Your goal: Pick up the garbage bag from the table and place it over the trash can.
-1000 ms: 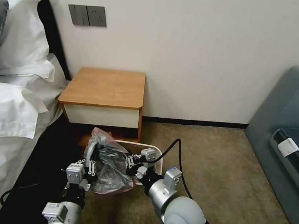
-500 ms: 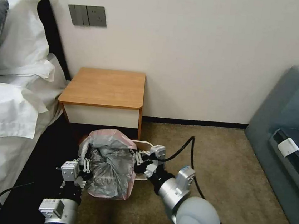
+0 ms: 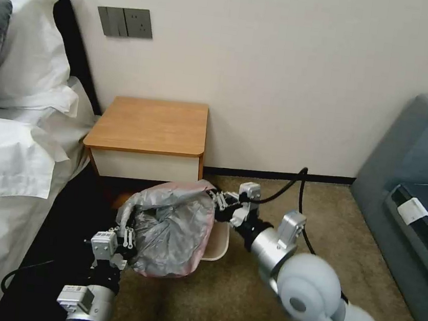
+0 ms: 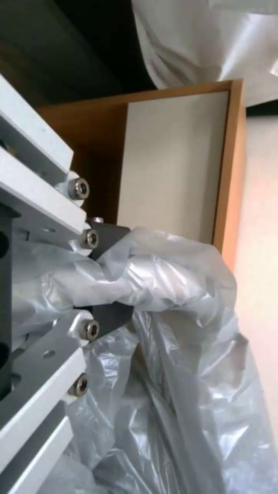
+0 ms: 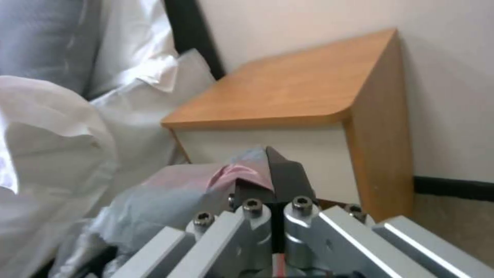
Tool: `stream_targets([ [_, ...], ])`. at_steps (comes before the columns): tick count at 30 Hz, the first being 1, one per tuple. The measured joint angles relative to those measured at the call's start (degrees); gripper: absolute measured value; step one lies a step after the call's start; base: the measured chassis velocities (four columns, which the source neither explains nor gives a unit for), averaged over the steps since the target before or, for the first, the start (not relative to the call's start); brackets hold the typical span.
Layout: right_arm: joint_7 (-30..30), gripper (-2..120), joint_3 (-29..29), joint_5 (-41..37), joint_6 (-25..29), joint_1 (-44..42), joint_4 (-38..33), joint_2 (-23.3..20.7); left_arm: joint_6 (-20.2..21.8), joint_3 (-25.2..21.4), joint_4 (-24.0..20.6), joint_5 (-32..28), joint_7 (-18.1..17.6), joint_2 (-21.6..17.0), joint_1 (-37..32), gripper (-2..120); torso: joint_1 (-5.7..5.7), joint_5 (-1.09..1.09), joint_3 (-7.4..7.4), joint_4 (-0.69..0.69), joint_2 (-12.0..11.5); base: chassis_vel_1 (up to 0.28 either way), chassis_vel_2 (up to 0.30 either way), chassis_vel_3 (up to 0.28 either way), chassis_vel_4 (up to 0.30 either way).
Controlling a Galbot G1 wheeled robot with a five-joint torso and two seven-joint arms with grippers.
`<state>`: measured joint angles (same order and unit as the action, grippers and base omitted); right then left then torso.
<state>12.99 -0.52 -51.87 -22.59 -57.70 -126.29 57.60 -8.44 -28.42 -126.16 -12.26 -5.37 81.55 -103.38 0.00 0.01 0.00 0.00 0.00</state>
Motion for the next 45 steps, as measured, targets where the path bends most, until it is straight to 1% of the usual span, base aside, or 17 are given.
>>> stream_targets([
  [5,1.6,0,0.9,-4.1,-2.4,2.7,1.1,-1.5,-0.9,-0.7,0.0,-1.0,1.1,0.0,0.0,8,0.00,0.00,0.00,0.00,0.0,0.000,0.000,0.000,0.000],
  [11,1.9,2,1.3,-4.6,-4.9,3.8,1.4,-2.4,-1.7,-0.8,-0.2,-1.2,2.0,0.0,0.2,8,0.00,-0.01,0.00,0.00,0.0,0.000,0.000,0.000,0.000],
  [14,3.2,15,1.1,-4.6,-5.9,4.4,1.4,-2.8,-2.4,-0.9,-0.3,-1.2,2.6,-0.1,0.3,8,0.00,0.00,0.00,0.00,0.0,0.000,0.000,0.000,0.000],
  [18,4.8,25,1.1,-5.2,-7.1,5.0,1.4,-3.2,-3.0,-1.1,-0.2,-1.4,3.3,-0.1,0.3,8,0.00,0.00,0.00,0.00,0.0,0.000,0.000,0.000,0.000],
  [21,8.7,41,1.7,-8.7,-10.5,6.7,1.6,-4.4,-4.4,-1.9,0.3,-2.4,5.1,0.0,0.5,8,0.00,-0.01,0.00,0.00,0.0,0.000,0.000,0.000,0.000],
  [23,9.4,47,2.0,-10.4,-11.6,7.1,1.6,-5.0,-5.1,-2.2,0.3,-2.6,5.9,0.0,0.6,8,0.00,0.00,0.00,0.01,0.0,0.000,0.000,0.000,0.000],
  [25,9.5,48,2.1,-10.9,-12.0,7.3,1.7,-5.2,-5.3,-2.3,0.3,-2.7,6.1,0.0,0.6,8,0.00,0.00,0.00,0.00,0.0,0.000,0.000,0.000,0.000],
  [28,10.6,67,3.3,-18.0,-16.6,8.8,2.2,-7.5,-8.1,-3.9,0.6,-2.7,9.8,0.0,1.1,8,0.00,0.00,0.00,0.00,0.0,0.000,0.000,0.000,0.000],
  [29,10.6,67,3.3,-18.0,-16.6,8.8,2.2,-7.5,-8.1,-3.9,0.6,-2.7,9.8,0.0,1.1,8,0.00,0.00,0.00,0.00,0.0,0.000,0.000,0.000,0.000],
  [32,11.6,80,4.3,-23.2,-19.2,10.0,2.9,-8.9,-9.3,-4.9,0.8,-2.8,12.3,-0.3,1.5,8,0.00,-0.01,0.00,0.00,0.0,0.000,0.000,0.000,0.000],
  [33,11.6,80,4.3,-23.2,-19.2,10.0,2.9,-8.9,-9.3,-4.9,0.8,-2.8,12.3,-0.3,1.5,8,0.00,-0.01,0.00,0.00,0.0,0.000,0.000,0.000,0.000],
  [35,12.8,90,5.2,-24.3,-19.6,9.9,3.0,-9.1,-9.3,-4.9,0.8,-3.8,12.6,-0.3,1.8,8,0.00,0.00,0.00,0.01,0.0,0.000,0.000,0.000,0.000],
  [37,13.2,94,5.8,-24.5,-19.6,9.6,2.9,-9.0,-9.1,-4.9,0.9,-4.1,12.5,-0.3,1.9,8,0.00,0.00,0.00,0.01,0.0,0.000,0.000,0.000,0.000],
  [39,14.0,100,8.7,-25.2,-19.3,7.5,1.3,-8.7,-8.2,-4.8,1.6,-4.8,10.9,-0.1,2.3,8,0.00,0.01,0.00,0.01,0.0,0.000,0.000,0.000,0.000],
  [41,14.2,100,10.6,-26.0,-18.9,6.0,-0.2,-8.7,-7.6,-4.8,1.9,-5.1,9.8,-0.1,2.5,8,0.00,0.00,0.00,0.01,0.0,0.000,0.000,0.000,0.000],
  [44,15.9,100,16.0,-30.0,-17.5,1.6,-6.3,-9.1,-5.7,-4.6,2.8,-6.3,6.6,-0.1,3.4,8,0.00,-0.02,0.00,0.00,0.0,0.000,0.000,0.000,0.000],
  [45,15.9,100,16.0,-30.0,-17.5,1.6,-6.3,-9.1,-5.7,-4.6,2.8,-6.3,6.6,-0.1,3.4,8,0.00,-0.02,0.00,0.00,0.0,0.000,0.000,0.000,0.000],
])
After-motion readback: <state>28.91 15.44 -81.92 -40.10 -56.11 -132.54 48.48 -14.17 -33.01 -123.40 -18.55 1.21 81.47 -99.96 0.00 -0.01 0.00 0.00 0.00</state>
